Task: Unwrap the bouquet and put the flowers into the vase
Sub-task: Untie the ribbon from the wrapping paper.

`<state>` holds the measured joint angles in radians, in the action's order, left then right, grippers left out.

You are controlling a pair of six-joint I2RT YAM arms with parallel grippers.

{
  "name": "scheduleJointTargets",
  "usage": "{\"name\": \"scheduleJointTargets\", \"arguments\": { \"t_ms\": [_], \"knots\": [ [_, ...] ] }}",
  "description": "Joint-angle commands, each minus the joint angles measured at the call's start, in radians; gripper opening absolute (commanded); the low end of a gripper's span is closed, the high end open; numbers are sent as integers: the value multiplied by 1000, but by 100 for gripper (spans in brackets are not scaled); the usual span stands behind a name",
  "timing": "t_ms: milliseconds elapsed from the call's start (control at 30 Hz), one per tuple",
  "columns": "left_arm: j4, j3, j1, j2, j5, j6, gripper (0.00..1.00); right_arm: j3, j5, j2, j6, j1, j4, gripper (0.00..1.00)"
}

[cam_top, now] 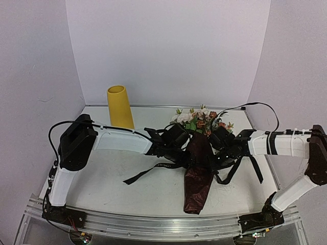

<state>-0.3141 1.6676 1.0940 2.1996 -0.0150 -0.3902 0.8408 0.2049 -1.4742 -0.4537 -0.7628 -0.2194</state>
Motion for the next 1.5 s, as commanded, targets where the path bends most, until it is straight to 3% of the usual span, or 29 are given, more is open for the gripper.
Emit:
{"name": "scheduleJointTargets", "arguments": {
  "t_ms": [0, 333, 533, 667, 967, 1167, 1300, 1467],
  "knots": [
    [-7, 85, 48, 29, 98, 124, 86, -11, 19, -14, -27, -4, -49, 48],
    [-29, 170, 84, 108, 254, 232, 96, -20, -50, -14, -47, -4, -32, 51],
    [-73, 235, 83, 169, 344, 271, 95, -29, -96, -10, -30, -4, 1, 69],
    [-104, 278, 83, 202, 424, 262, 90, -24, -76, -42, -30, -4, 0, 71],
    [-105, 284, 83, 165, 523, 170, 73, -15, 86, -27, -109, -4, -33, 51],
    [-103, 234, 80, 113, 586, 114, 58, -38, 163, 72, -141, -3, -36, 23],
    [-103, 200, 71, 87, 596, 80, 47, -42, 161, 90, -134, -3, -37, 26],
    [-101, 134, 33, 26, 540, -18, 46, -53, 132, 82, -140, -3, -41, 27]
  ]
}}
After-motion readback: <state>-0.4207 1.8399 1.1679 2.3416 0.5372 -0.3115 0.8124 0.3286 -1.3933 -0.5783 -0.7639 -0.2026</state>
